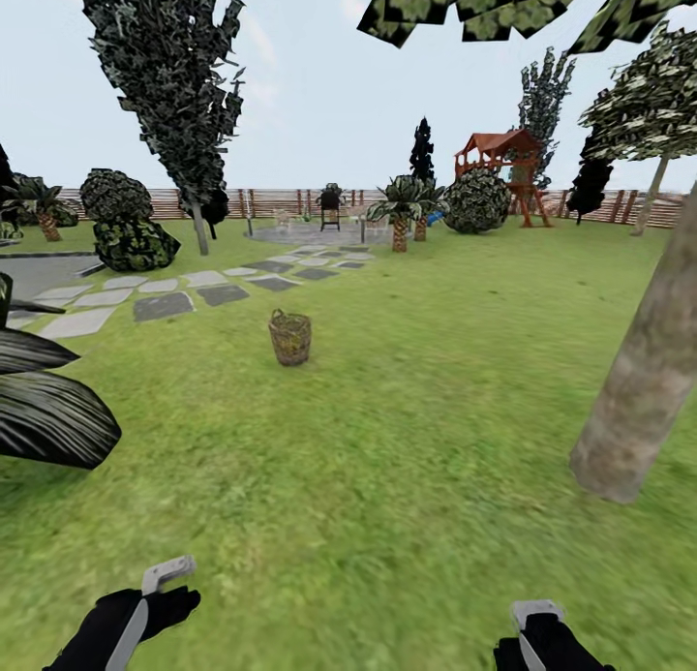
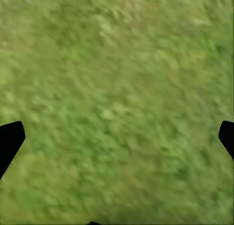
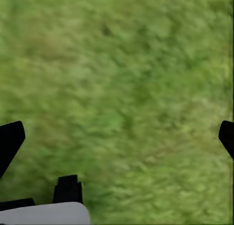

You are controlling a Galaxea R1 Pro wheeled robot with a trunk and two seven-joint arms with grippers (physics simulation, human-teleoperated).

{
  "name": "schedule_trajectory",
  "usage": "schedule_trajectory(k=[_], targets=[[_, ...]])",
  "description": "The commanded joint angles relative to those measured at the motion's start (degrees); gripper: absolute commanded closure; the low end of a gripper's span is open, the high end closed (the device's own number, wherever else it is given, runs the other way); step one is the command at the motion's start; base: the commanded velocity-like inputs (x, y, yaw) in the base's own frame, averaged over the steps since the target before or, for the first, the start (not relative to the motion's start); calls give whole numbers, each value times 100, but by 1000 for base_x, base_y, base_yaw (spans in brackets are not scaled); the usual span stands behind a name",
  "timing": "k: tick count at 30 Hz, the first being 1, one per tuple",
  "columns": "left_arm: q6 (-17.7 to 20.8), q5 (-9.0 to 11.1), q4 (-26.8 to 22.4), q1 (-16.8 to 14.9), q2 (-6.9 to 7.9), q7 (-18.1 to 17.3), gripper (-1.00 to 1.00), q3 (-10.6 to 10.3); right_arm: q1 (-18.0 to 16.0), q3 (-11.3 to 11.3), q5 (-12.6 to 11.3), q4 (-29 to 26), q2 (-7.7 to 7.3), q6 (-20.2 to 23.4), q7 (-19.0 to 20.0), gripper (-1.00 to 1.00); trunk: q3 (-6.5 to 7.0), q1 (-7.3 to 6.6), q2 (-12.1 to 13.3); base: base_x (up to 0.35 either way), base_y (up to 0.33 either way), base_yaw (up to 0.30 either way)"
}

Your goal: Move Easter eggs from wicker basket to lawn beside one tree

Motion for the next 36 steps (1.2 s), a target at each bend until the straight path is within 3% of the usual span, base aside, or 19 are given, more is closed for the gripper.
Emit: schedule_trajectory(k=[1,4,6,8,10,25,34,36], targets=[[37,44,-10,-3,33,-1,-100,16,-2,39,-57,-20,-90,40,-29,-100,-6,3,-3,327,0,0],[44,52,-7,-3,93,-2,-100,11,-2,-27,-204,-112,-495,82,-4,-100,-6,3,-3,327,0,0],[45,50,-2,-3,93,-2,-100,-1,-2,-202,-403,-145,-736,95,-5,-100,-6,3,-3,328,0,0],[45,50,-2,-3,95,-2,-100,3,-2,-345,-538,-199,-881,102,-6,-100,-6,3,-3,327,0,0],[46,53,-4,-3,115,-2,-100,10,-2,-406,-590,-239,-935,105,-12,-100,-6,3,-3,327,0,0],[46,37,12,-3,81,6,-100,-46,-2,-416,-574,-286,-890,73,-45,-100,-6,3,-3,327,0,0],[38,33,12,-3,71,12,-100,-46,-2,-363,-281,-897,-788,121,-156,-100,-6,3,-3,328,0,0],[37,32,21,-3,62,14,-100,-46,-2,-217,-248,-990,-755,121,-157,-100,-6,3,-3,328,0,0]])
